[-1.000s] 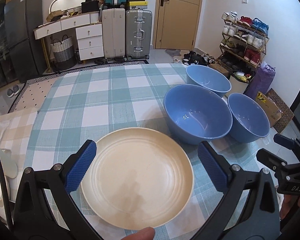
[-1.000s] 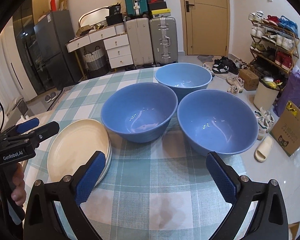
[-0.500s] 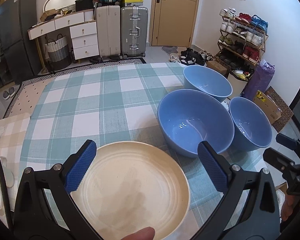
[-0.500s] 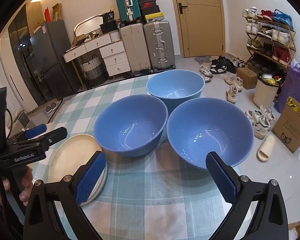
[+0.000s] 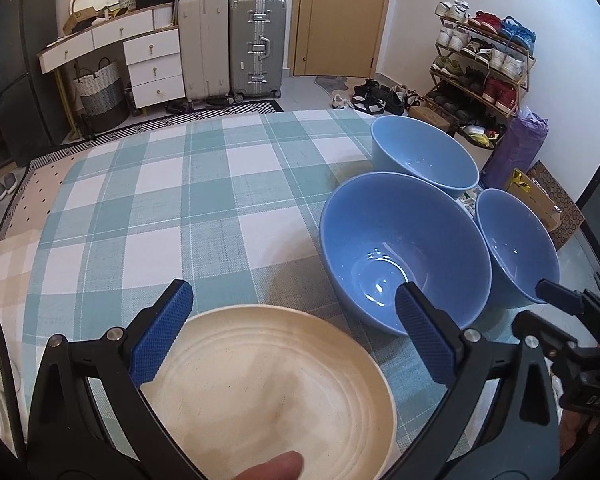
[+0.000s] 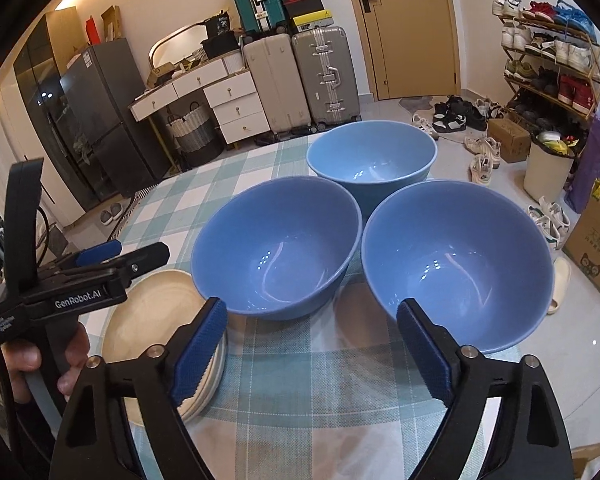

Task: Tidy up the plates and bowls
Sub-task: 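Move both grippers forward to the rim of the nearest blue bowl, then close the left gripper on the blue bowl rim while the right gripper closes beside it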

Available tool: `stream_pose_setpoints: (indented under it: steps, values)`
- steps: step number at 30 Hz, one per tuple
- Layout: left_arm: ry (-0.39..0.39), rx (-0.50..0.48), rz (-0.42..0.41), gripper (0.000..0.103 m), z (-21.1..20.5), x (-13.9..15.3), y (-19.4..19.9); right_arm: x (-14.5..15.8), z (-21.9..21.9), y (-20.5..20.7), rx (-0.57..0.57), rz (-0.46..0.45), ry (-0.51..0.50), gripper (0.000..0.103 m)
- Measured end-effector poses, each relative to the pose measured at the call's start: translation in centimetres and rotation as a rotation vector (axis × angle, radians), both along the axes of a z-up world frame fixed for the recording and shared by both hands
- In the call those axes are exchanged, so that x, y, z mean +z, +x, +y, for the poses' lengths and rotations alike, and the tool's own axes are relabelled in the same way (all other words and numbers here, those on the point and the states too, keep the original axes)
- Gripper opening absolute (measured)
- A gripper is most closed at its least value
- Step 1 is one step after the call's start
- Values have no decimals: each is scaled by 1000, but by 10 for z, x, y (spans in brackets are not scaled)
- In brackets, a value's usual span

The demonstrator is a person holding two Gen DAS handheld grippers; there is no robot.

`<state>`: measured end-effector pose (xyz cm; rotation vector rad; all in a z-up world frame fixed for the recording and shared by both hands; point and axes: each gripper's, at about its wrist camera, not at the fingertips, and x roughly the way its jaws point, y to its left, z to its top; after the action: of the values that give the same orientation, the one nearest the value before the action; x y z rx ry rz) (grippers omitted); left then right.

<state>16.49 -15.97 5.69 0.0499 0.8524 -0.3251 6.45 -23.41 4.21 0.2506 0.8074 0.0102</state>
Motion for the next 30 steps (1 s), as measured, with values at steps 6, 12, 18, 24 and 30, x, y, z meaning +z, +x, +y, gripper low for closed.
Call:
stream_pose_setpoints:
  steps: [6,12,18,24,30]
  values:
    - [-46,-20,48,92,-1,-12,15,-15,5,16,-9,16,17,77]
    - [-48,-37,83,80,-11,-24,29,-25,12,32,-9,20,3,73]
    - [-6,-46,78,70,-21,-33,35,-35,11,46,-29,41,1,62]
    - [-11,-50,116,59,-24,-46,40,-39,13,58,-28,39,-17,57]
    - [-19,-60,118,50,-30,-51,41,-43,14,64,-50,30,-58,44]
